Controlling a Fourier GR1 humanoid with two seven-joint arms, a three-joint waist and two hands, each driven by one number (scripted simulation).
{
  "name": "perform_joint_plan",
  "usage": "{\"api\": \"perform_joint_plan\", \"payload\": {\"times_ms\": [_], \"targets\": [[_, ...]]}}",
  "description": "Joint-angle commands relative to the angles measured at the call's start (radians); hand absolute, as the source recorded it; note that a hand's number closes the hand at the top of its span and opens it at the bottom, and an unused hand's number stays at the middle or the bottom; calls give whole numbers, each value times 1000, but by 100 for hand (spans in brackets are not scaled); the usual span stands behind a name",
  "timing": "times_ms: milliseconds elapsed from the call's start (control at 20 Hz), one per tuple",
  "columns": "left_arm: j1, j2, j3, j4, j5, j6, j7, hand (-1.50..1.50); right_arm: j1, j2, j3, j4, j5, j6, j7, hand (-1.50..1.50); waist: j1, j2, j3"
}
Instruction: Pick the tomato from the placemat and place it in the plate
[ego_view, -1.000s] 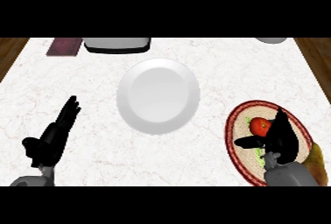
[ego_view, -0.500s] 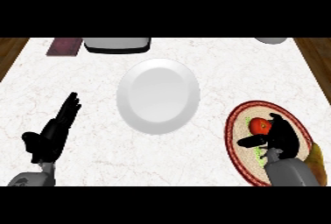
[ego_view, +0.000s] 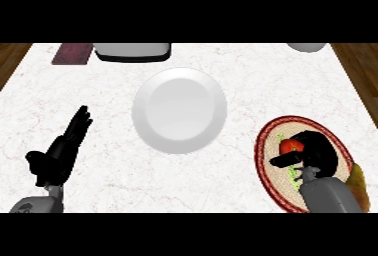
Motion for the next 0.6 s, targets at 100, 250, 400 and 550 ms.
{"api": "perform_joint_plan", "payload": {"times_ms": [100, 250, 400, 550], "targets": [[23, -6, 5, -38, -4, -4, 7, 0, 28, -39, 60, -8, 21, 21, -190, 150, 6, 12, 15], [2, 1, 20, -1, -2, 1, 2, 0, 92, -117, 164, -95, 1, 108, -396, 150, -4, 10, 15], [31, -37, -12, 0, -21, 9, -24, 0, 145, -184, 181, -165, 24, 57, -539, 150, -8, 9, 15], [84, -32, -15, -43, -37, 14, -30, 0, 183, -235, 163, -328, -4, 97, -550, 150, -5, 7, 14]]}}
